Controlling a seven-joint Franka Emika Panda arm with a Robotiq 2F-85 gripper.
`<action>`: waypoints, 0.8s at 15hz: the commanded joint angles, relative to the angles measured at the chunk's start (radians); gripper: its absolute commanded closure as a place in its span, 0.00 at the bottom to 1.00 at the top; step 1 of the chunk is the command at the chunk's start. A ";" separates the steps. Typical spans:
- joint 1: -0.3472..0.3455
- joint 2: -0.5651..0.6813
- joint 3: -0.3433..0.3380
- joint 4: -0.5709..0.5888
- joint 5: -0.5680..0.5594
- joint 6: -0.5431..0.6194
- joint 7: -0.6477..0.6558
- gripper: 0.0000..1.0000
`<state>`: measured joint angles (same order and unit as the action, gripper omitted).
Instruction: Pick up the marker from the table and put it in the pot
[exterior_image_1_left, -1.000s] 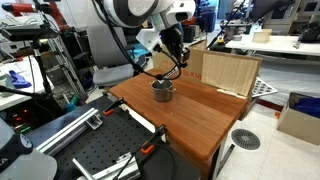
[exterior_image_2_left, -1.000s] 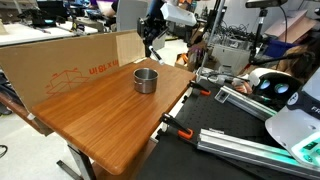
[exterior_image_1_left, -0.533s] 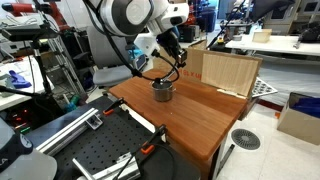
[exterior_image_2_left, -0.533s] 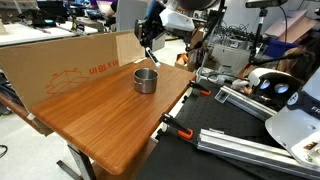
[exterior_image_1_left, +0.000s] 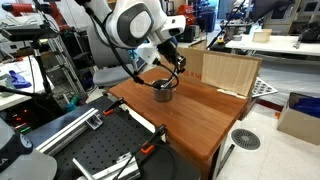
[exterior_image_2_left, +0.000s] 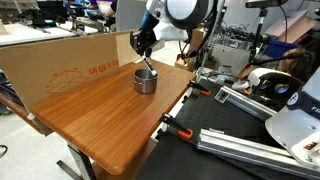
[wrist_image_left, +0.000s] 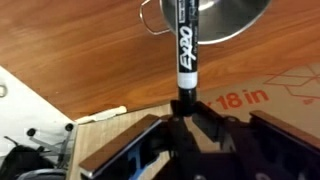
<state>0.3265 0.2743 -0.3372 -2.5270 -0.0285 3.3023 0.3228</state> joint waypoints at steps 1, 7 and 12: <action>0.119 0.046 -0.075 0.020 0.048 0.045 0.020 0.95; 0.214 0.070 -0.131 0.036 0.105 0.021 0.026 0.95; 0.248 0.100 -0.171 0.050 0.118 -0.016 0.019 0.39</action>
<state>0.5309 0.3422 -0.4669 -2.5029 0.0686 3.3129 0.3361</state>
